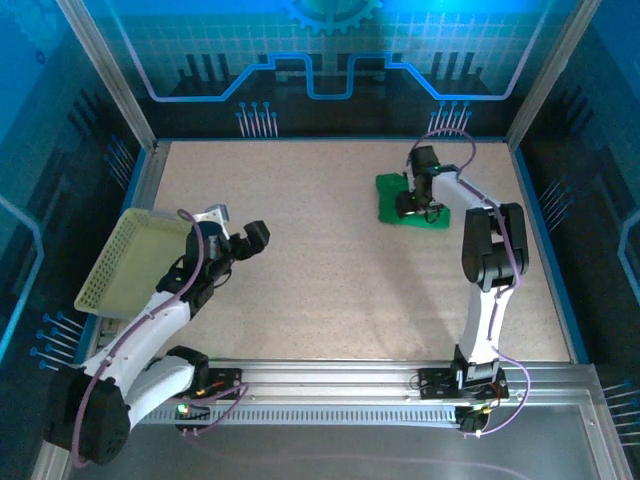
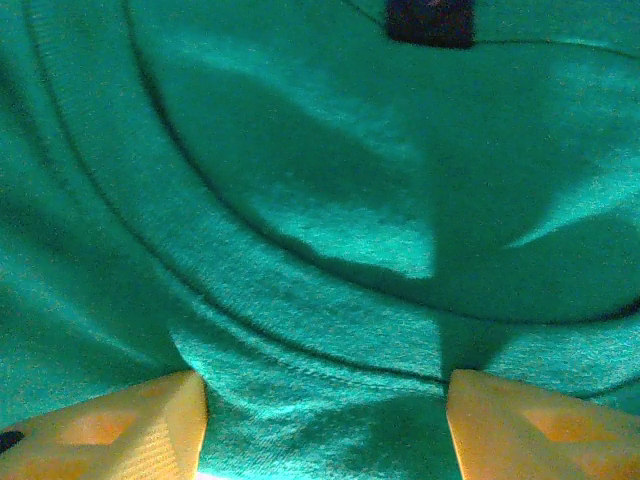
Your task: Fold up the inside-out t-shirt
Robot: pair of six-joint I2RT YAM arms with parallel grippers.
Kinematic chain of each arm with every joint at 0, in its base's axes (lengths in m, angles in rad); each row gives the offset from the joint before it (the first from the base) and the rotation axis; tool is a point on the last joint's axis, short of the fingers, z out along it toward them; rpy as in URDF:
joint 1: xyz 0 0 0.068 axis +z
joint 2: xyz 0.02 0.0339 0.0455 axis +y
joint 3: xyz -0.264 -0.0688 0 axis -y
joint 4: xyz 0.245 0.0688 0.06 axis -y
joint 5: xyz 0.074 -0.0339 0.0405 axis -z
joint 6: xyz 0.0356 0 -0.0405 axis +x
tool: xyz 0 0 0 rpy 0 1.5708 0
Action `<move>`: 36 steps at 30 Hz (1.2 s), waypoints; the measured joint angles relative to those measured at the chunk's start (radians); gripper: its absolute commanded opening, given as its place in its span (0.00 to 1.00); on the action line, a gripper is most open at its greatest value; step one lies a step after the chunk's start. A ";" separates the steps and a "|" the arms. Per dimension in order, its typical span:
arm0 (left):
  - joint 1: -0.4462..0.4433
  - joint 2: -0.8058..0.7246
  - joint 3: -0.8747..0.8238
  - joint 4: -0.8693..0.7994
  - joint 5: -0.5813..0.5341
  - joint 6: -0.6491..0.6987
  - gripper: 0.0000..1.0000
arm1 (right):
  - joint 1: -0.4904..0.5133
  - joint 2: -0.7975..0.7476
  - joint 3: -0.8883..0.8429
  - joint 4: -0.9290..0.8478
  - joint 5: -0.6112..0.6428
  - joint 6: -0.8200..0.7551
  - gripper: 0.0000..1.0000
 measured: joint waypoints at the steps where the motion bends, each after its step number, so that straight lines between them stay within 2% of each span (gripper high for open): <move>1: 0.005 -0.006 -0.002 -0.002 0.000 0.006 0.99 | -0.024 0.016 0.018 -0.002 0.001 -0.020 0.65; 9: 0.023 -0.023 -0.009 -0.011 0.002 0.048 0.99 | -0.188 0.112 0.144 -0.009 0.018 -0.169 0.65; 13: 0.026 -0.023 -0.009 -0.023 0.005 0.077 0.99 | -0.245 0.155 0.217 -0.009 0.003 -0.176 0.66; 20: 0.027 -0.023 -0.010 -0.024 0.001 0.203 0.99 | -0.267 0.106 0.230 -0.031 -0.011 -0.158 0.71; 22: 0.027 -0.023 -0.013 -0.021 -0.012 0.246 0.99 | -0.260 0.007 0.150 -0.019 -0.032 -0.136 0.78; 24: 0.027 -0.020 -0.024 -0.001 -0.038 0.294 0.99 | -0.252 -0.153 0.019 0.020 -0.075 -0.094 1.00; 28: 0.032 0.017 -0.067 0.085 -0.071 0.391 0.99 | -0.227 -0.526 -0.266 0.144 -0.159 -0.020 1.00; 31: 0.037 0.056 -0.081 0.113 -0.077 0.446 0.99 | -0.180 -0.727 -0.456 0.262 -0.180 0.023 1.00; 36: 0.043 0.056 -0.117 0.168 -0.097 0.508 0.99 | -0.116 -0.853 -0.814 0.506 -0.189 0.022 1.00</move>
